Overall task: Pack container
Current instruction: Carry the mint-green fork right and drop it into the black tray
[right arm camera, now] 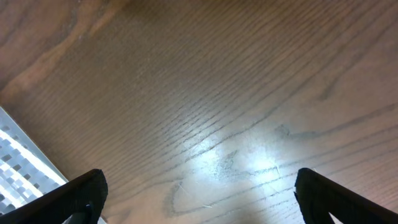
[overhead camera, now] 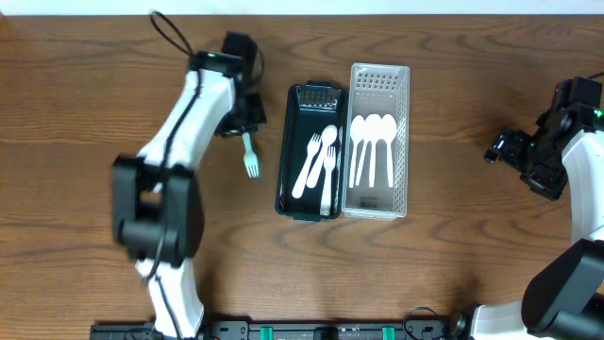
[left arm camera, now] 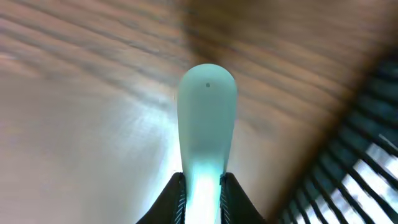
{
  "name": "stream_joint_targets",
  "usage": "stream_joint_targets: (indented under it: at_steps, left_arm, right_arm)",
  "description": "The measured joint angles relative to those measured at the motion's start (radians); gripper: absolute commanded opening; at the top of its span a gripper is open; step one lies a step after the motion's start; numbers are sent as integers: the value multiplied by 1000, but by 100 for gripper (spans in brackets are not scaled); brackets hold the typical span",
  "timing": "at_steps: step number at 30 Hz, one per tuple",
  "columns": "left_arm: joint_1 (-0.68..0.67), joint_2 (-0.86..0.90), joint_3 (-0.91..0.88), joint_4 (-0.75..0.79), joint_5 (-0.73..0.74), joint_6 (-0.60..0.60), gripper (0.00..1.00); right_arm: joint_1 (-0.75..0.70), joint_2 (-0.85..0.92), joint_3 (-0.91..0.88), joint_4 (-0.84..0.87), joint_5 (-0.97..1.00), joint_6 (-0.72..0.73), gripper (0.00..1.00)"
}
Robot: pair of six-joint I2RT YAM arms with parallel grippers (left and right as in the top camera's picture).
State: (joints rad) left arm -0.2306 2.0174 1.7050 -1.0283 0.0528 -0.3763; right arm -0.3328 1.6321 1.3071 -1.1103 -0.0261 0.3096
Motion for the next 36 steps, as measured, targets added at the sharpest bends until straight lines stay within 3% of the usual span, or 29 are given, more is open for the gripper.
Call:
stream_joint_targets:
  at_steps: [5, 10, 12, 16, 18, 21, 22, 25, 29, 30, 36]
  left_arm:
    - [-80, -224, 1, -76, 0, 87, 6]
    - [-208, -269, 4, -76, 1, 119, 7]
    - [-253, -243, 4, -54, 1, 123, 17]
    - [-304, -173, 4, 2, 3, 142, 51]
    - [-307, -138, 4, 19, 4, 144, 57]
    - [-297, -110, 3, 22, 3, 141, 58]
    - [-292, -108, 3, 22, 3, 142, 58]
    - [-273, -115, 3, 20, 3, 142, 58]
    - [-245, -146, 3, -8, 3, 142, 58]
    - [-238, -158, 3, -15, 3, 142, 58]
    - [-168, -311, 3, -121, -5, 142, 61]
  right_arm:
    - [0, 0, 0, 0, 0, 0, 99]
    - [0, 0, 0, 0, 0, 0, 99]
    - [0, 0, 0, 0, 0, 0, 99]
    - [0, 0, 0, 3, 0, 0, 99]
    - [0, 0, 0, 15, 0, 0, 99]
    - [0, 0, 0, 40, 0, 1, 99]
    - [0, 0, 0, 51, -2, 4, 94]
    - [0, 0, 0, 68, -44, 13, 49]
    - [5, 0, 0, 105, -156, 18, 16]
    - [12, 0, -1, 130, -180, 22, 10]
    - [114, 16, -15, 284, -248, 51, 5]
